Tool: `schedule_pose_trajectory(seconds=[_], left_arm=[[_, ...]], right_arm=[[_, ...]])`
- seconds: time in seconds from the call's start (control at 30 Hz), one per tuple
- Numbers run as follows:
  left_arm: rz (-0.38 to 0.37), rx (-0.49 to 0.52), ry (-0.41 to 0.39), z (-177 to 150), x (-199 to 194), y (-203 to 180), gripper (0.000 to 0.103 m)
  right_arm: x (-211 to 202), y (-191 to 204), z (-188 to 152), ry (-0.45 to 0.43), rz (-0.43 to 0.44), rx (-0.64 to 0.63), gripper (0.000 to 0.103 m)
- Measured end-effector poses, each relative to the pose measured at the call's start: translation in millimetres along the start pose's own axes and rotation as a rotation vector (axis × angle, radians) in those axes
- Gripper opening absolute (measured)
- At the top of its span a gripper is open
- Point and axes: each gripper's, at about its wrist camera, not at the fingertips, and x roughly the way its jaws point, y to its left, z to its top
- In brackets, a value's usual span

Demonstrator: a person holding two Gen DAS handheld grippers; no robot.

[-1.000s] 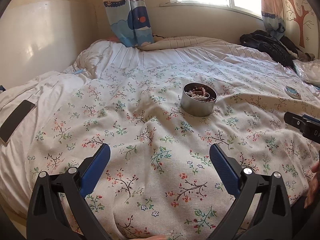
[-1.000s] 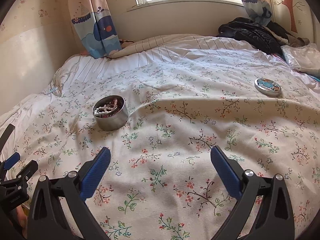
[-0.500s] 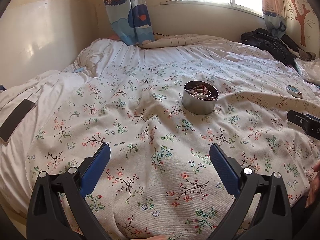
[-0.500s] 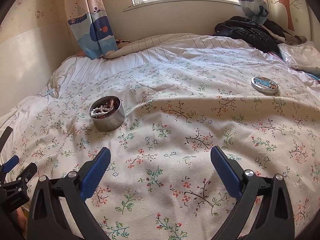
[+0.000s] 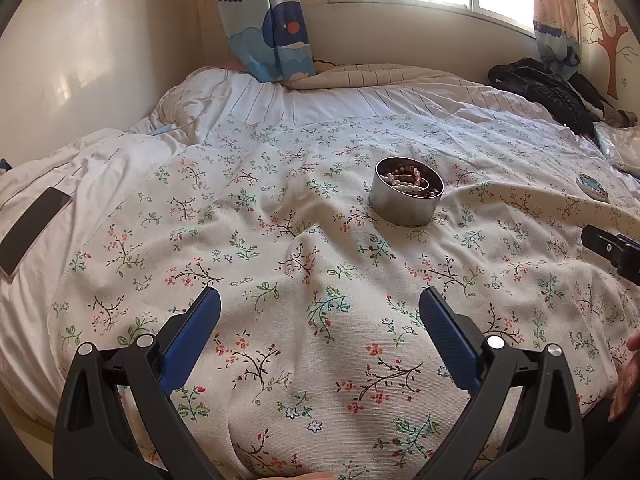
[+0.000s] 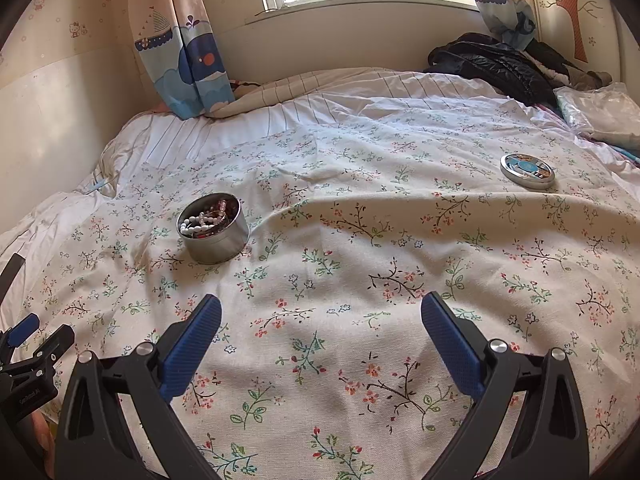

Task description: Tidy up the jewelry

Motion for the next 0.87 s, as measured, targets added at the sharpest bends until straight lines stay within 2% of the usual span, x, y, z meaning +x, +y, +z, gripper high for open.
schedule_pose_trajectory(seconds=[0.27,0.47,0.73,0.87], left_arm=[[-0.008,0.051,0.035,1.8,6.8,-8.1,0.096],[0.021,0.123,-0.043,-1.5,-6.5,-21.7,0.096],[-0.018,0.012,0.029,2.0,4.6,0.0,0.096],[-0.020,0.017,0.028,0.4,5.1,0.4,0.096]], right_arm=[[0.3,0.3,-0.2,0.000,-0.001,-0.001,0.096],[0.0,0.3,-0.2,0.000,0.000,0.002,0.096],[0.4,-3.0,-1.3,-0.002,-0.003,0.008,0.096],[0.2,-3.2,-1.2,-0.001,-0.004,0.008,0.096]])
